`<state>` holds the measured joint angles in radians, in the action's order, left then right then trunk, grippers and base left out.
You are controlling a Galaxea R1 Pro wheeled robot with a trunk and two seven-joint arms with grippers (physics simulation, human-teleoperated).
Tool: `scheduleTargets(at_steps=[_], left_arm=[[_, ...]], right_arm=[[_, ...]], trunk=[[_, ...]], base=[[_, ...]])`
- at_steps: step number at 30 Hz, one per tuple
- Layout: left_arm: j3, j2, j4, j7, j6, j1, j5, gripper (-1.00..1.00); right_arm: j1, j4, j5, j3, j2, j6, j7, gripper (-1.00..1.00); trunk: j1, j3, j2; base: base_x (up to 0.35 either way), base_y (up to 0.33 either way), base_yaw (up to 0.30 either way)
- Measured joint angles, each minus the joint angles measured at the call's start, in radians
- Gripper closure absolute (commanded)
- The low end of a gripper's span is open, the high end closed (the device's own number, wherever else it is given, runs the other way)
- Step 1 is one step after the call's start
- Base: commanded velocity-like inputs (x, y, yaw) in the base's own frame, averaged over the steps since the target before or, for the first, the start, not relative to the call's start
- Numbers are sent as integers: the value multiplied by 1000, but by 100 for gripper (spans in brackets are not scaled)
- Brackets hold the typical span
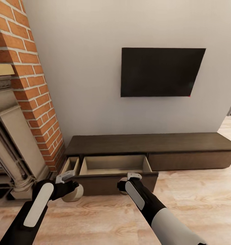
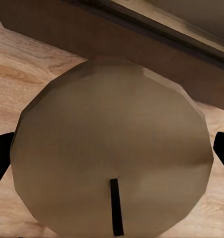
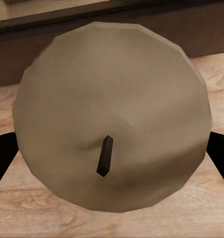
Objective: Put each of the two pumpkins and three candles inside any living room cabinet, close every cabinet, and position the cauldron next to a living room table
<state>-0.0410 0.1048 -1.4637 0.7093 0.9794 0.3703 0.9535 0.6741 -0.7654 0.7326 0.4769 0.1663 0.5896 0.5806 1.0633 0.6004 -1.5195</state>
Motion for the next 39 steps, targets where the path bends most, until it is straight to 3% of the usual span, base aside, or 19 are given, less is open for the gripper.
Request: scheduleTargets(at_steps=[28,35,39], left_arm=[[0,0,-2,-2,0,0,1,100],[1,5,-12,-3,2,0,-1,100],[1,8,-16,-1,3,1,1,100]], right_arm=[[15,-2,-2,0,0,5,-17,100],[18,-14,11,-1,3,24,-10,100],[27,-16,17,-4,3,76,-9,100]], trunk=[[0,-1,0],[0,-1,0],[0,-1,0]], base=[[120,-3,7],[92,0,0],[121,0,0]])
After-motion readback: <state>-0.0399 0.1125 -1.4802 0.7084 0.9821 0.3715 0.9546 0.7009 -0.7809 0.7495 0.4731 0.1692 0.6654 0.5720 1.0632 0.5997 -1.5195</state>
